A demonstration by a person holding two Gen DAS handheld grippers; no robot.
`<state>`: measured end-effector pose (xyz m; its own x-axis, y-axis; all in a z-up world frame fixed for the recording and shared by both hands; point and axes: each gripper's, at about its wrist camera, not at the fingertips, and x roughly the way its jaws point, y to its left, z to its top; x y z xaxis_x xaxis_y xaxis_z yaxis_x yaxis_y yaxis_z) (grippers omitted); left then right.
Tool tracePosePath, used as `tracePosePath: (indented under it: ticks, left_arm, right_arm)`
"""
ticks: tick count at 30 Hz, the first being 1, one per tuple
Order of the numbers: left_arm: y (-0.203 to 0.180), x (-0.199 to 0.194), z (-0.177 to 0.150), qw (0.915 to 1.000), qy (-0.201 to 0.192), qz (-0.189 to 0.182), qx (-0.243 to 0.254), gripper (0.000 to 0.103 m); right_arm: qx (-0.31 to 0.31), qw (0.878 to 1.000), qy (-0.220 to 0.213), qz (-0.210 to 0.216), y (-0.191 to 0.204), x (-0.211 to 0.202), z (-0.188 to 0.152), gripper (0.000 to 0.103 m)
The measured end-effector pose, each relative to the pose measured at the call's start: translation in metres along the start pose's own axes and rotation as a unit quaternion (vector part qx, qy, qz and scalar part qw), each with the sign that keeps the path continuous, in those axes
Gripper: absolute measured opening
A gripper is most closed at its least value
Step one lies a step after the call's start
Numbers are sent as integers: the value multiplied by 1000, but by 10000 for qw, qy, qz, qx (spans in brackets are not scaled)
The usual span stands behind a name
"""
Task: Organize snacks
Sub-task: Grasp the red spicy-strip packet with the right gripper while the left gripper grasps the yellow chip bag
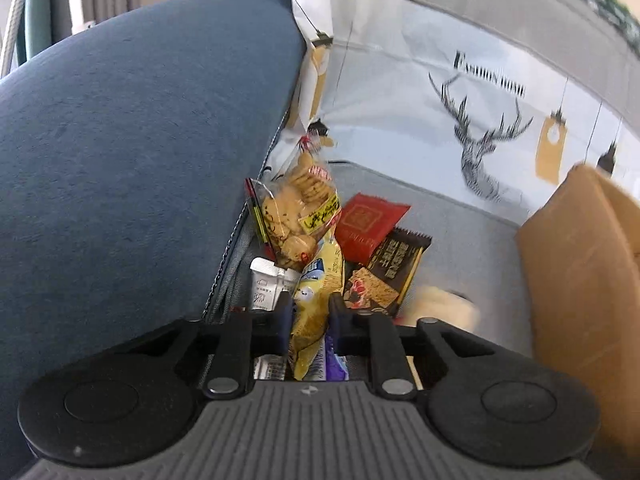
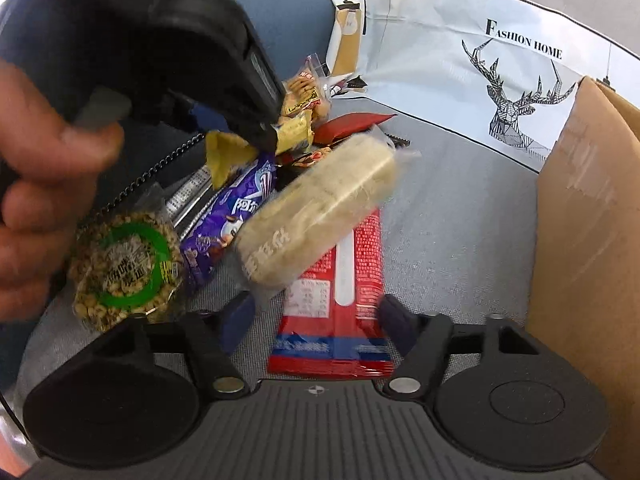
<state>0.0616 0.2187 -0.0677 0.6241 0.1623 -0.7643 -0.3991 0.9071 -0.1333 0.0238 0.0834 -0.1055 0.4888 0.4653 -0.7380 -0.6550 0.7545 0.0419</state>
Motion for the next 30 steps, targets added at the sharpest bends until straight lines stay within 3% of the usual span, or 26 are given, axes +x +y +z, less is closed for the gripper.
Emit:
tracePosePath:
  ticks: [4,7,11,13,18,20,25,26,28,30]
  left_arm:
    - [10,-11,6,9965,-13,-642,-528,5]
    - [13,-9,5,9930,193,-901,-739,5]
    - [14,-4,1,9937,264,-778,-761,9]
    - [11,-2,0,9935,258,-809,-757,23]
    - [2,12,-3,9961,386,-589,-531,34]
    - [-3,17,-5,9975,375,-442,-393,35]
    - [-12,22,-10,9990,341,-258,-150,34]
    - [-13,24,-10,9989,369,-243,-134,33]
    - [-15,26,-11,9988,428,-200,-110,18]
    - [-14,24,-9,9988,407,-238,-140,15]
  right_arm:
    - [138,9998,-161,-60,-1,-8,-2,40]
    - [194,9992,-262,-250,-4,-18,1,38]
    - [139,9987,-83,-475,0,-21,1,39]
    - [129,9986,39,-510,2,-18,1,39]
    - [311,9986,71,-413,-3,-14,5,48]
    - [377,9984,88,-402,-6,-11,7,55]
    - [426,9982,196,-381,-7,0,3,59]
    - [416,9982,182,-385,-6,0,3,58]
    - [379,9984,171,-380,-5,0,4,55]
    - [384,9984,130,-393,-6,-1,3,48]
